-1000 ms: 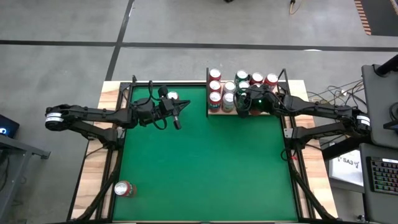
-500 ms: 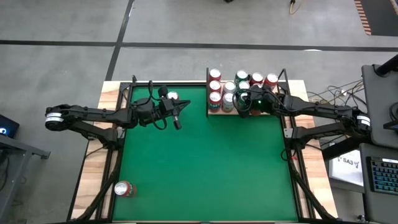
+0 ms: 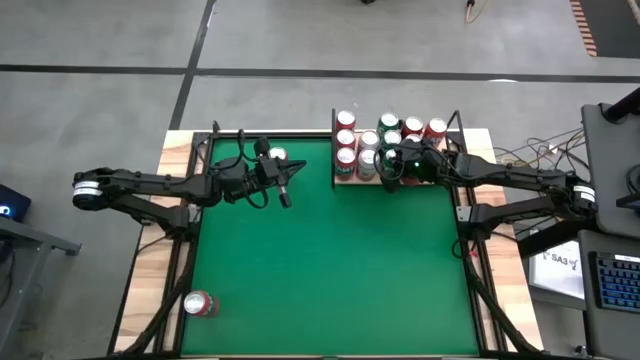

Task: Place canned beverage on shelf
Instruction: Adjust the soda cans on the shelf

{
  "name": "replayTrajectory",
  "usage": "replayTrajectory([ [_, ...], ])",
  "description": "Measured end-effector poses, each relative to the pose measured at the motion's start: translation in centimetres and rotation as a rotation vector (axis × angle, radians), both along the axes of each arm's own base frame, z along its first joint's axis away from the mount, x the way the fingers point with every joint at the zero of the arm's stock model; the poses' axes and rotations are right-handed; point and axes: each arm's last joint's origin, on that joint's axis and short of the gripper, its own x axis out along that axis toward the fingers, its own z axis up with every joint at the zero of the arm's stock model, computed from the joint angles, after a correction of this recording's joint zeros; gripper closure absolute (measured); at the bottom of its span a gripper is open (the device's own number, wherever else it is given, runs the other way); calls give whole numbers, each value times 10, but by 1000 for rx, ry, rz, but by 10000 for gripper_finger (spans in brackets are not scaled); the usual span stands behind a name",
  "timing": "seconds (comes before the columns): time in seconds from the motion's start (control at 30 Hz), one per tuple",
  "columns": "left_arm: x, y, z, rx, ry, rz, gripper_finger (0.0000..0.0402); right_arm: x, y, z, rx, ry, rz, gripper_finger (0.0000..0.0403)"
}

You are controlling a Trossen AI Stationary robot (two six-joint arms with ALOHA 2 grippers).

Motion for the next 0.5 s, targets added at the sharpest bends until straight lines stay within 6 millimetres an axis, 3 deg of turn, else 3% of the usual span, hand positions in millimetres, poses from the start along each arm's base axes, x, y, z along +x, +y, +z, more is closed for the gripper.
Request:
replayTrajectory([
  [0.3, 0, 0, 0, 1, -5, 0, 400, 0, 0, 1, -5, 2, 0, 394],
  [0.5, 0, 0, 0, 1, -5, 0, 400, 1, -2, 19, -42, -53, -18, 394],
])
